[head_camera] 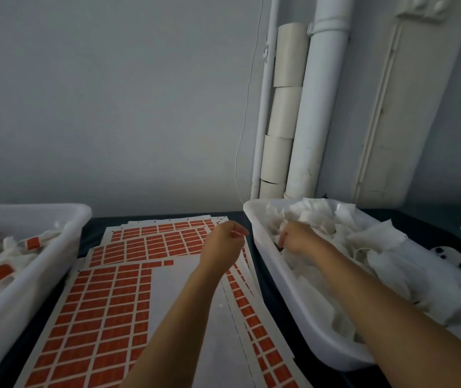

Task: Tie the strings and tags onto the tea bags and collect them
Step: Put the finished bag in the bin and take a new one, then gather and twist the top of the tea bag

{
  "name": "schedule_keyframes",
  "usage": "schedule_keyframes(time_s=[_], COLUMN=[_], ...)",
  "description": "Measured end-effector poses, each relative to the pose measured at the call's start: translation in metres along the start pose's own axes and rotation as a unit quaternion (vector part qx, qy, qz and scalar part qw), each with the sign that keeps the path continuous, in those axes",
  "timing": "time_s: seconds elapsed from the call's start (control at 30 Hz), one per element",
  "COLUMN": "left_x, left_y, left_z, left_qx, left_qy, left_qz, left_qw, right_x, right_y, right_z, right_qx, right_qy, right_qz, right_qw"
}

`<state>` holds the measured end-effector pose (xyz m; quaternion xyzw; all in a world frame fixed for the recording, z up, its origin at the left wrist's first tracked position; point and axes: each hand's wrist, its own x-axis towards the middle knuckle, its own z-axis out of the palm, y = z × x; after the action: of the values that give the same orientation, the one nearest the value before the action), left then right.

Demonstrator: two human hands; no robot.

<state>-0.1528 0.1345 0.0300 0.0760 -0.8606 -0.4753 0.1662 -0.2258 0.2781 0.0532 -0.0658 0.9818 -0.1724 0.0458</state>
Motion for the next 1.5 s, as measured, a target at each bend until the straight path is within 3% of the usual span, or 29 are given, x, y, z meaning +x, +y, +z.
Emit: schedule_keyframes(time_s=[0.1,0.27,0.47,0.67,0.97,1.07,1.13,1.23,1.33,1.4,1.5], left_x=[-0.001,-0.001,-0.003,-0.006,-0.007,-0.008,-0.010,-0.012,-0.009,-0.009,-0.012], left_y=[-0.002,-0.008,-0.016,-0.017,-0.014,-0.009,-0.007,-0.010,-0.022,-0.038,-0.068], left_z=[0.007,0.003,-0.006,-0.007,-0.014,-0.021,-0.028,-0.042,-0.061,-0.077,-0.097], left_qx=[-0.005,-0.012,-0.015,-0.032,-0.085,-0.112,-0.149,-0.262,-0.352,-0.378,-0.377], left_qy=[-0.017,-0.015,-0.003,-0.007,-0.010,-0.005,-0.003,0.059,0.145,0.108,-0.020], left_qz=[-0.006,-0.013,-0.020,-0.032,-0.020,0.026,0.058,0.058,-0.024,-0.073,-0.102], left_qw=[1.000,1.000,1.000,0.999,0.996,0.993,0.987,0.961,0.925,0.917,0.920], right_x=[0.001,0.001,0.004,0.003,-0.013,-0.024,-0.035,-0.055,-0.065,-0.067,-0.066], right_y=[0.011,0.018,0.023,0.028,0.002,-0.021,-0.042,-0.078,-0.107,-0.122,-0.140], right_z=[0.008,0.009,0.009,0.015,-0.023,-0.043,-0.048,-0.041,-0.022,-0.004,0.029], right_qx=[-0.098,-0.187,-0.195,-0.191,-0.126,-0.049,0.060,0.235,0.307,0.339,0.365], right_qy=[-0.002,0.079,0.120,0.111,0.216,0.268,0.282,0.268,0.196,0.132,0.021], right_qz=[0.003,0.000,0.023,-0.005,0.007,-0.046,-0.119,-0.214,-0.284,-0.311,-0.338], right_qw=[0.995,0.979,0.973,0.975,0.968,0.961,0.950,0.909,0.887,0.878,0.867])
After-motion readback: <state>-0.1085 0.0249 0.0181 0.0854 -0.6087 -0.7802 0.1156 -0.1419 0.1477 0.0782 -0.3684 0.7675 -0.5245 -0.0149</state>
